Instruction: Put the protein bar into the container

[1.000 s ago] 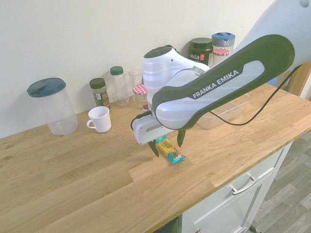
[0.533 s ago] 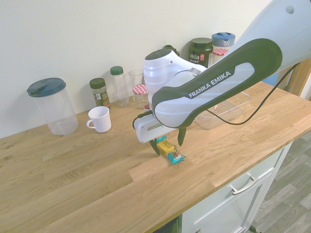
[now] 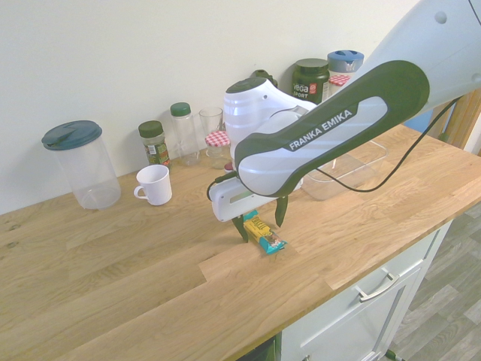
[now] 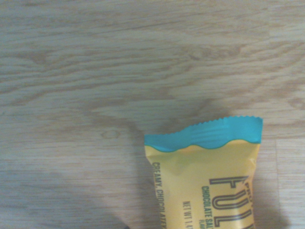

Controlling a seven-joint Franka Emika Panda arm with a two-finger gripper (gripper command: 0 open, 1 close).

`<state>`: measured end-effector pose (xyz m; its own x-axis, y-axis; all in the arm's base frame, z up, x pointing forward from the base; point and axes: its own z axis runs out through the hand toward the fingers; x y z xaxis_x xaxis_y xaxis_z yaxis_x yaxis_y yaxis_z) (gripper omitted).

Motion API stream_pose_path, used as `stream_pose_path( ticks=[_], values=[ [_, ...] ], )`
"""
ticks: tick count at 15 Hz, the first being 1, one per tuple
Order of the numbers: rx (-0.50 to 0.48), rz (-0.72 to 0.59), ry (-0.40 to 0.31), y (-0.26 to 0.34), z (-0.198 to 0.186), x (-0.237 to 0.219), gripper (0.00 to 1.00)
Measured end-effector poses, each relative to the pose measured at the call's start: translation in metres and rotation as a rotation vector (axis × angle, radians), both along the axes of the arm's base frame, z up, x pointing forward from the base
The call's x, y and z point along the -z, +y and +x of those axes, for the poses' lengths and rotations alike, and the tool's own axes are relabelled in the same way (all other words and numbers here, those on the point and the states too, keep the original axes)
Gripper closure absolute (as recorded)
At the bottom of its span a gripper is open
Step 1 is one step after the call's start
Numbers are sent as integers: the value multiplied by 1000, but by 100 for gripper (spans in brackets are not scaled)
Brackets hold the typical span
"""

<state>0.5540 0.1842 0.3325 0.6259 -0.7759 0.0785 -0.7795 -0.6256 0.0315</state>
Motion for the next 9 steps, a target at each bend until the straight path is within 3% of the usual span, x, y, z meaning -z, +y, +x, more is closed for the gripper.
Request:
stream_pose_path(
  ticks=[9],
  values=[
    [-19, 48, 35, -10, 2, 2, 100]
  ],
)
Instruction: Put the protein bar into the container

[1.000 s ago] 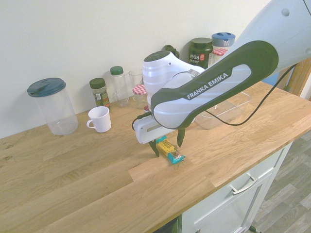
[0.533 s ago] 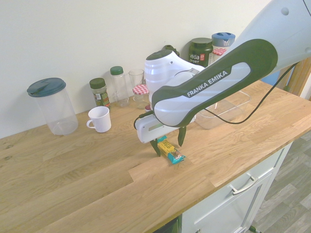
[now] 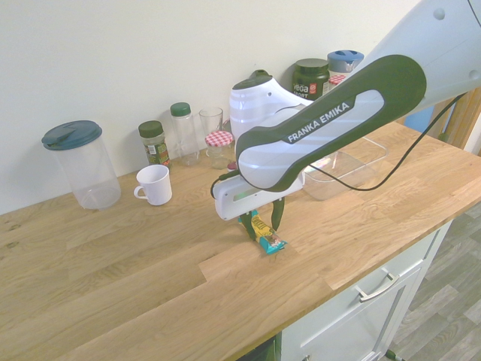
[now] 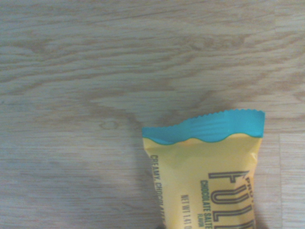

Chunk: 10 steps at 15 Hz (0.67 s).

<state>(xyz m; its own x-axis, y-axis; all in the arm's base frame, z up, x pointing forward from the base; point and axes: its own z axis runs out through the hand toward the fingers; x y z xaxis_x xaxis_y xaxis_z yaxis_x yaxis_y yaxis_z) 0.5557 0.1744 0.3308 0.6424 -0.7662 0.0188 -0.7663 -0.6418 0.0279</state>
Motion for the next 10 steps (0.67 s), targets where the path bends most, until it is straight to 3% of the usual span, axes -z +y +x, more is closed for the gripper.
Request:
stream_pose_path(
  ticks=[10],
  values=[
    [-17, 0, -13, -5, -3, -23, 100]
  ],
)
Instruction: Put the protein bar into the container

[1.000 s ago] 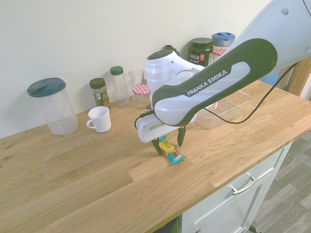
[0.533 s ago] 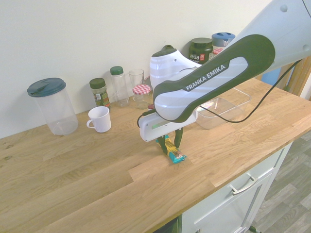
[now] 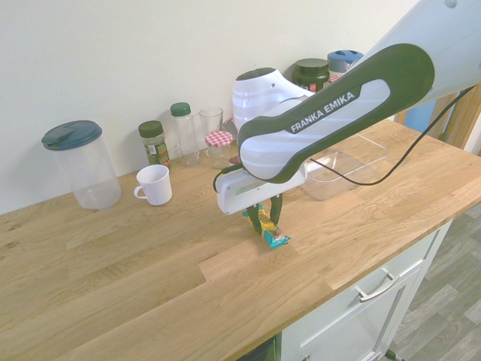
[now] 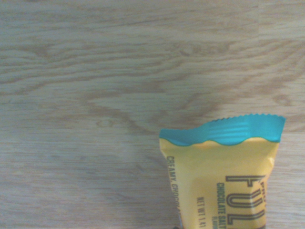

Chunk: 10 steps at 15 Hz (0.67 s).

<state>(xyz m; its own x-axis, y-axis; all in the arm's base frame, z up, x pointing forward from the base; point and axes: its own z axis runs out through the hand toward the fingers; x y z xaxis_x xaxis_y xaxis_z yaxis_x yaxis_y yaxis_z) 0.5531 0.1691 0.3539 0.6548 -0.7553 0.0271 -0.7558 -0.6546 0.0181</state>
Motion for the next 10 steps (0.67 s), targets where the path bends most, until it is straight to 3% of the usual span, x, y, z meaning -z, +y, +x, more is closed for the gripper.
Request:
stream_pose_path(
  ticks=[5, 10],
  values=[
    [-13, 20, -72, -20, -22, -73, 100],
    [20, 57, -107, -88, -34, -129, 100]
  ],
)
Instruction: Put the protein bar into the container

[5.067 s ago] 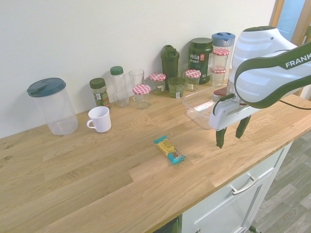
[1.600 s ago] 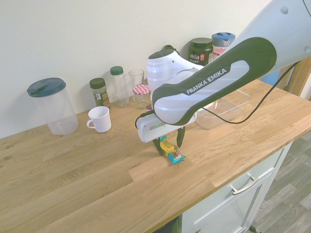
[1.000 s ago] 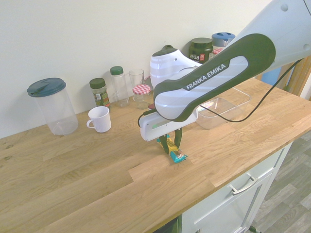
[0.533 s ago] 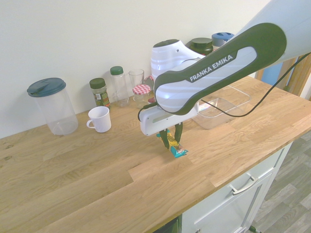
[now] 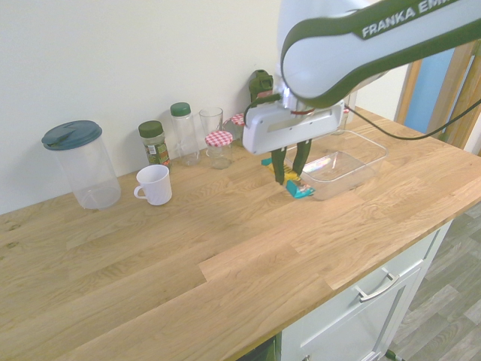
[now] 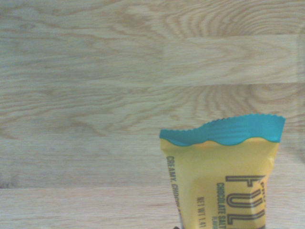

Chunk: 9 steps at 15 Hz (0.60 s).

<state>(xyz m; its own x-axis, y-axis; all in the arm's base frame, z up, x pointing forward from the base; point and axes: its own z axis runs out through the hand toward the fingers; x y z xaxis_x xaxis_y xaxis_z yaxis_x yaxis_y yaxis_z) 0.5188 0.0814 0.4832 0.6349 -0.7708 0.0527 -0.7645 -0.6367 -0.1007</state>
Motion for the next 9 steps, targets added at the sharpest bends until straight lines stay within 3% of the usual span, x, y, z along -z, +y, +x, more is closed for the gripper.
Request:
stream_pose_path(
  ticks=[9],
  values=[
    [53, 26, 7, -122, 6, -5, 100]
  ],
)
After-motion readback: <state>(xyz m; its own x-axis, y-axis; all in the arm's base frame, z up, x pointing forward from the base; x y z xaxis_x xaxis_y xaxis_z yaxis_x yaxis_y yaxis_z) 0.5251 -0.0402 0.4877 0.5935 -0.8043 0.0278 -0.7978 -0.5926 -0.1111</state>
